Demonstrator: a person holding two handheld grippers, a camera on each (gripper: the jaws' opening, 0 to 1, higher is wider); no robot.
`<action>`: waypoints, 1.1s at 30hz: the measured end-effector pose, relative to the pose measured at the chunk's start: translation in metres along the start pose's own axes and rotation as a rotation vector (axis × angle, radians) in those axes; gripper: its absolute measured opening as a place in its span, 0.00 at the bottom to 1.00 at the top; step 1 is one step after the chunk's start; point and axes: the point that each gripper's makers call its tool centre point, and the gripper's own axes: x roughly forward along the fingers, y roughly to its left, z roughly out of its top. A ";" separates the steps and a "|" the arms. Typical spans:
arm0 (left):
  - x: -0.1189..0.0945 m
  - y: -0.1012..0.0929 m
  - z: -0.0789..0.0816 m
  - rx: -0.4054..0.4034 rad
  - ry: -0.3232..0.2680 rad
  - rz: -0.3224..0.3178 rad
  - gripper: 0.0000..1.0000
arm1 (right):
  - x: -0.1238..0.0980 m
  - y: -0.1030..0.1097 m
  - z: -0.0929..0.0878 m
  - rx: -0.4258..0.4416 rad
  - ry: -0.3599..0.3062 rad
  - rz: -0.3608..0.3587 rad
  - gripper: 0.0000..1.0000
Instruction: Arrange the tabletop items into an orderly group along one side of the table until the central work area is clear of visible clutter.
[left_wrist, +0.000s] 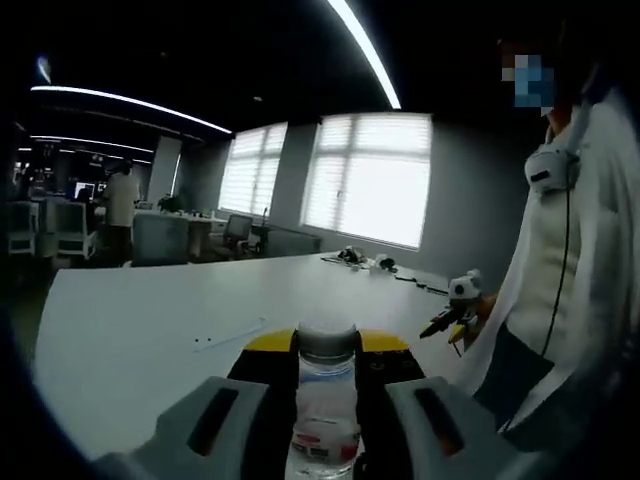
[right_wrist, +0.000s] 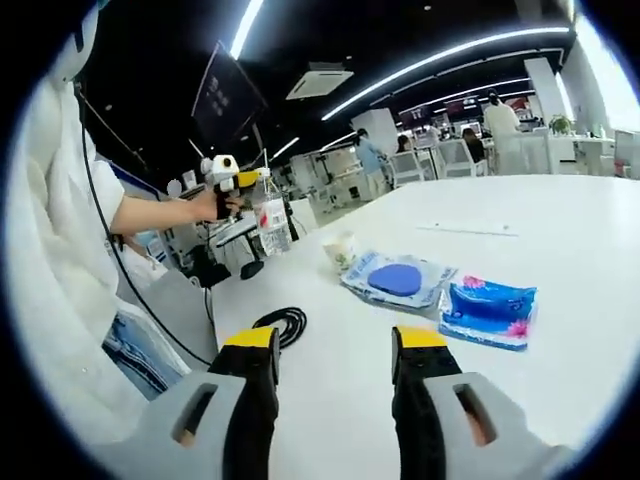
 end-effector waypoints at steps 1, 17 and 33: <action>0.000 0.004 -0.002 0.001 0.001 0.004 0.18 | -0.001 0.000 0.000 0.001 0.002 -0.005 0.43; 0.001 0.066 -0.023 0.035 -0.012 0.084 0.19 | -0.010 -0.014 -0.006 0.049 0.003 -0.094 0.41; 0.013 0.091 -0.053 0.124 0.022 -0.020 0.19 | -0.011 -0.011 -0.017 0.101 0.033 -0.156 0.43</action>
